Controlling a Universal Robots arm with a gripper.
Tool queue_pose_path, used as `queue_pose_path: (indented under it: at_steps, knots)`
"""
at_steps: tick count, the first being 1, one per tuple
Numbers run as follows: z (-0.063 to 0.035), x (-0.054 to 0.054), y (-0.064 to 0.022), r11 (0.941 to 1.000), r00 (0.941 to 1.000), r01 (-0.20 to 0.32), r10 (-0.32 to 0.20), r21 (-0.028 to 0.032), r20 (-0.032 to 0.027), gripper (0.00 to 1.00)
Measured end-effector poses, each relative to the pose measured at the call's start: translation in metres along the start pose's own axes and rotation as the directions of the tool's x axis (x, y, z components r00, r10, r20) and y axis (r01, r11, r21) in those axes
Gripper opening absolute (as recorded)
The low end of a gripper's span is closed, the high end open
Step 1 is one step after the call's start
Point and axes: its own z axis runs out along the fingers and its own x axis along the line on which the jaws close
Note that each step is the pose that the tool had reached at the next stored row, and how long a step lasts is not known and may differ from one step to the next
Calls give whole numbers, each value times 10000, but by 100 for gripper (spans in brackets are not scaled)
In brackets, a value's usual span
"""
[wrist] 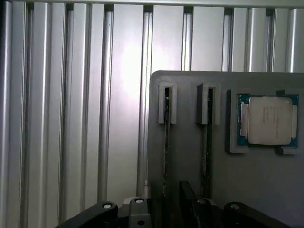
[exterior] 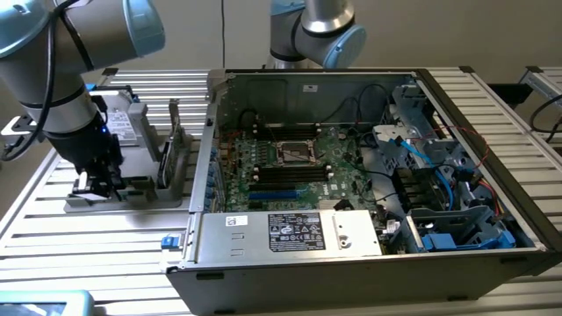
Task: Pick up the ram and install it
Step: 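Pick up the ram and move it above insertion slot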
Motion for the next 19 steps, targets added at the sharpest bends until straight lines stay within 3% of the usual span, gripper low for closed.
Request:
queue_pose_path:
  at_steps: [2, 5, 6, 10, 19]
  knots:
    - [8, 0, 0, 10000, 10000, -19, 19, -3, 23, 35]
    - [5, 0, 4, 10000, 10000, -33, 34, -3, 76, 16]
    - [-14, 0, 4, 10000, 9999, -34, 34, 0, 104, 16]
    - [-144, 3, 5, 10000, 9999, -35, 35, -1, 141, 12]
    - [-552, 13, 4, 10000, 9999, -35, 35, -2, 142, 12]
